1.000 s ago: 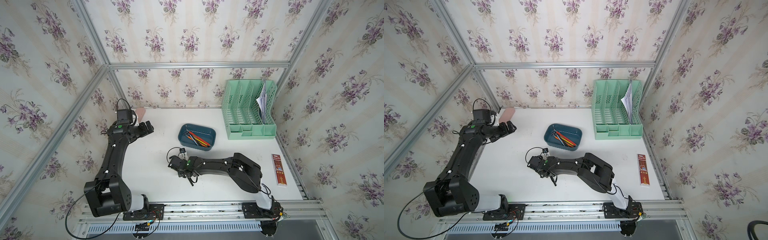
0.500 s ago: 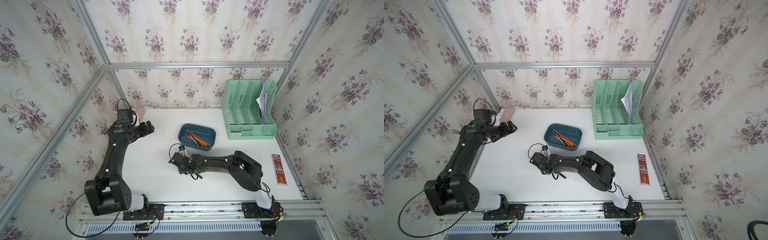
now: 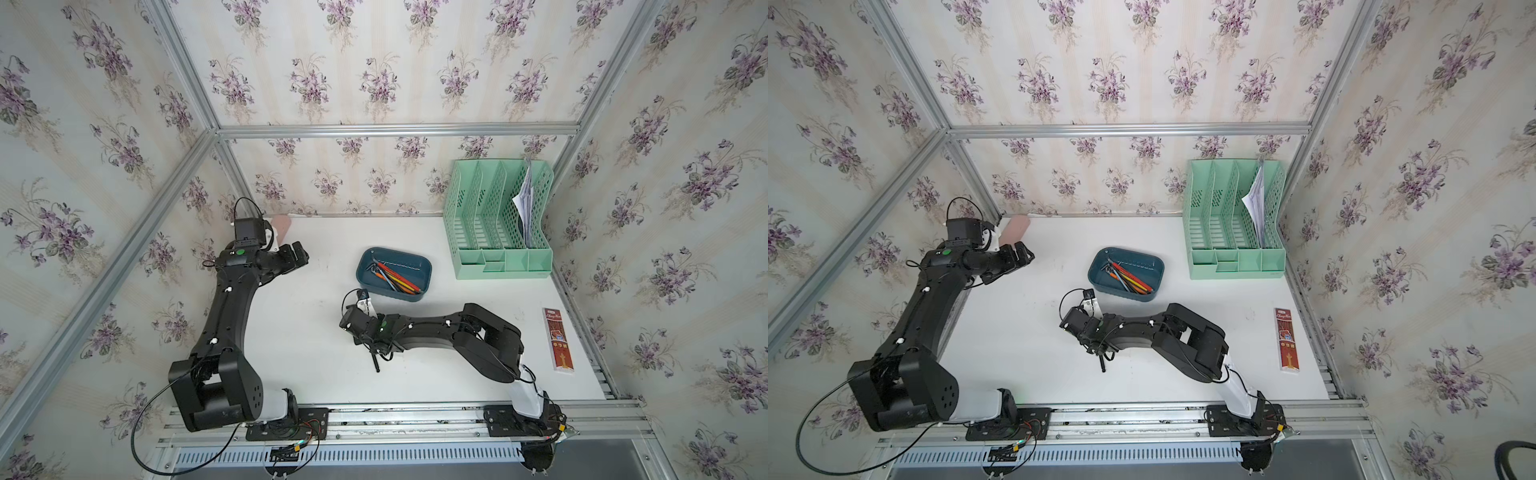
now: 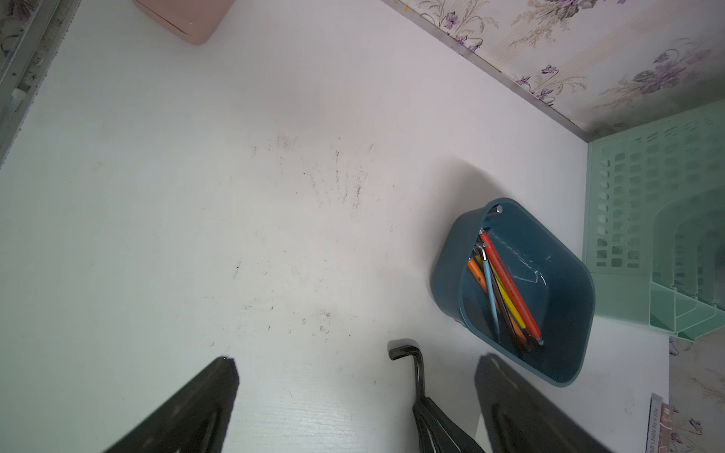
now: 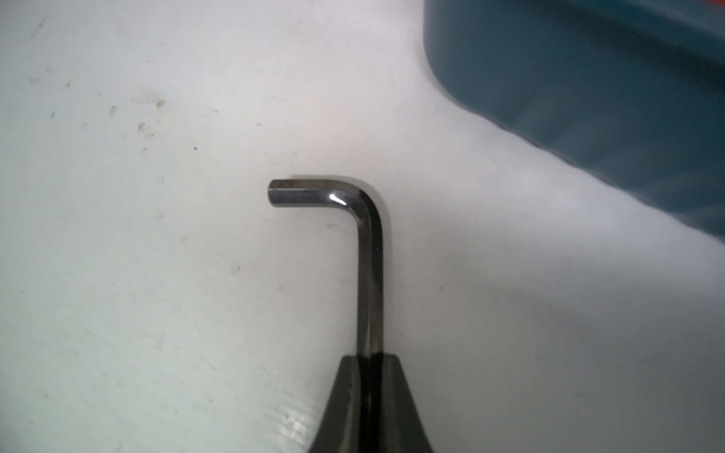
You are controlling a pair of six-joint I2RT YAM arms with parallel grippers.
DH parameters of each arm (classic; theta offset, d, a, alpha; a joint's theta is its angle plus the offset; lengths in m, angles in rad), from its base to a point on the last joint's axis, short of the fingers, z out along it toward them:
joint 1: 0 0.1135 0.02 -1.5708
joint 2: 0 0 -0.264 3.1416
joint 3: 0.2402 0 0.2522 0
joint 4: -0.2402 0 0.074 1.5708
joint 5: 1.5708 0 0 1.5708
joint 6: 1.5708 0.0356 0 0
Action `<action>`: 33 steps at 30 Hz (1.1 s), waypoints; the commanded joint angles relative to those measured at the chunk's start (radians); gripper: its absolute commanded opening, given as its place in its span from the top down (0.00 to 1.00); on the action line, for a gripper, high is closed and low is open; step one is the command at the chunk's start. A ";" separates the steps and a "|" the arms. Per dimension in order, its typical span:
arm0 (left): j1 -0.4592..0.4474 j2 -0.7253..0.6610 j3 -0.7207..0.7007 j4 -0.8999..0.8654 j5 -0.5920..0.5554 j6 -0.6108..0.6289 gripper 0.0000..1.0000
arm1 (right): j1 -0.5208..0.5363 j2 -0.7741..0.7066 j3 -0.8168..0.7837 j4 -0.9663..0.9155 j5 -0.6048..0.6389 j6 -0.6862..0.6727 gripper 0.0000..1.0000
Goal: Put the hex key on the desktop into the storage box
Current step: Pick up the Allen key from the center of the board, then place the Allen key in the storage box.
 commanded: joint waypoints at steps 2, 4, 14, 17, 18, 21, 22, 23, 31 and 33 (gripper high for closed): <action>0.001 0.001 0.007 0.005 0.005 0.012 0.01 | -0.011 0.022 -0.040 -0.286 -0.156 -0.002 1.00; 0.002 0.001 0.005 0.006 0.005 0.013 0.01 | -0.018 -0.019 -0.049 -0.256 -0.155 -0.011 1.00; 0.002 0.001 0.002 0.008 0.002 0.013 0.01 | -0.084 -0.224 0.058 -0.221 -0.075 -0.185 1.00; 0.002 0.032 0.007 0.004 0.007 0.015 0.01 | -0.134 -0.247 0.102 -0.222 -0.089 -0.259 1.00; 0.001 0.034 0.009 0.003 0.008 0.014 0.01 | -0.157 -0.250 0.117 -0.217 -0.101 -0.289 1.00; 0.001 0.029 0.004 0.006 0.005 0.014 0.01 | -0.219 -0.236 0.172 -0.217 -0.123 -0.401 1.00; 0.001 0.027 0.004 0.007 0.005 0.015 0.01 | -0.244 -0.223 0.195 -0.217 -0.131 -0.442 1.00; 0.001 0.029 0.004 0.008 0.005 0.015 0.01 | -0.264 -0.208 0.213 -0.217 -0.134 -0.476 1.00; 0.002 0.034 0.002 0.012 0.009 0.011 0.01 | -0.442 -0.047 0.399 -0.213 -0.294 -0.683 1.00; 0.000 0.037 0.001 0.012 0.009 0.011 0.01 | -0.463 0.004 0.453 -0.229 -0.327 -0.740 1.00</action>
